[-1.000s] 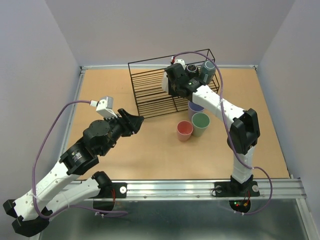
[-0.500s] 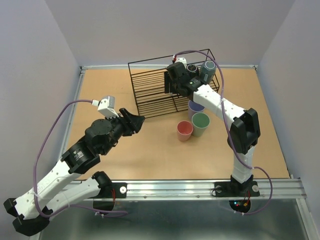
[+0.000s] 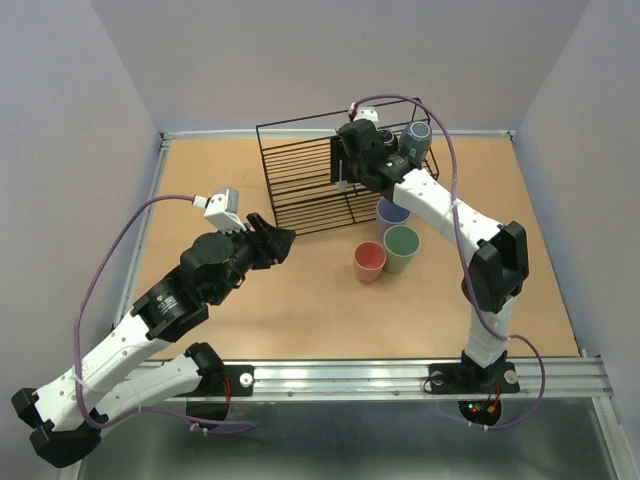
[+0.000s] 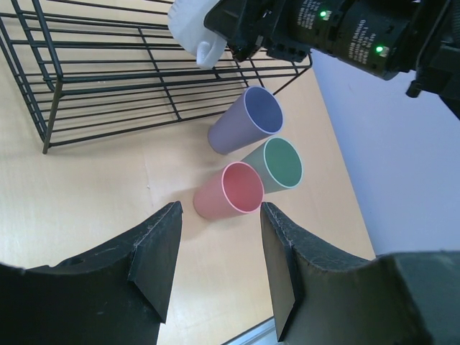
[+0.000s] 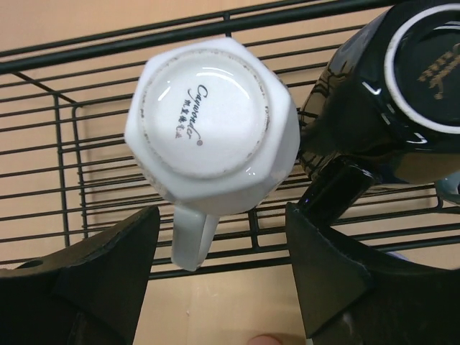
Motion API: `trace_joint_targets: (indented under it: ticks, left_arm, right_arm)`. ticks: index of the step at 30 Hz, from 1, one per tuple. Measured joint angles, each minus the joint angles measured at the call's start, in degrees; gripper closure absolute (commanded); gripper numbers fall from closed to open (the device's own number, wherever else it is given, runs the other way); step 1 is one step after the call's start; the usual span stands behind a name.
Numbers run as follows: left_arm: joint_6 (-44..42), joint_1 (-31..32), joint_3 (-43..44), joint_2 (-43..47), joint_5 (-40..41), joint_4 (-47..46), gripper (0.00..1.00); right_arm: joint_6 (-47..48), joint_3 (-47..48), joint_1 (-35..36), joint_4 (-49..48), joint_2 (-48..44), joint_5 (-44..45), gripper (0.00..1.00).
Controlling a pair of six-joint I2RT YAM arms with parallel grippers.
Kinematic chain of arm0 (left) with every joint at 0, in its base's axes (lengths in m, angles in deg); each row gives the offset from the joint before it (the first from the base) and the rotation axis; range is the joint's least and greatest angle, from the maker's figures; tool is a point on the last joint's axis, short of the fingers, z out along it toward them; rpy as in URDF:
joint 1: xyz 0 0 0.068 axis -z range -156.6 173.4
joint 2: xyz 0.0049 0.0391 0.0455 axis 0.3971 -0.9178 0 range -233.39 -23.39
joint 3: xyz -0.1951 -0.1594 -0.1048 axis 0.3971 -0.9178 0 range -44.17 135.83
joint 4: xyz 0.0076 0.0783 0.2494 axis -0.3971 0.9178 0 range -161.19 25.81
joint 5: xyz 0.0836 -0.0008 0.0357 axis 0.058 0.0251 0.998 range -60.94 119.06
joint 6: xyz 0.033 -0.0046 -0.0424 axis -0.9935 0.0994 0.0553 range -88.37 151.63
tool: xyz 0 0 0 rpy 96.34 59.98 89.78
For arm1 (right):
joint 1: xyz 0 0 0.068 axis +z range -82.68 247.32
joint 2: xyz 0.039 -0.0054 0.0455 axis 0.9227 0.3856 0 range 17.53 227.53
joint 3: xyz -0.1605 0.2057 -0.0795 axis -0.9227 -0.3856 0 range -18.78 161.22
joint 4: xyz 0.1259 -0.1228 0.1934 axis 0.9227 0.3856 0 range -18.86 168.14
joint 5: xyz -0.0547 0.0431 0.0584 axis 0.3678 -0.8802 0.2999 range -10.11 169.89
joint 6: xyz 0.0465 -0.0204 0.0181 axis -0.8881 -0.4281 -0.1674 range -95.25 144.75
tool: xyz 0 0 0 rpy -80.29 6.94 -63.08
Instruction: Load the cups into the dish rack
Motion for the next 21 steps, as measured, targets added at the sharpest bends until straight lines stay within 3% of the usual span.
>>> trace_joint_targets:
  ticks: [12,21]
  left_arm:
    - [-0.1,0.0,0.0,-2.3,-2.5,-1.9,0.44]
    - [-1.6,0.7,1.7,-14.4,-7.3,-2.1,0.45]
  right_arm:
    - [-2.6,-2.9,2.4,1.2,-12.5,-0.9,0.24]
    - [-6.7,-19.8,2.9,2.6,-34.3,0.0,0.15]
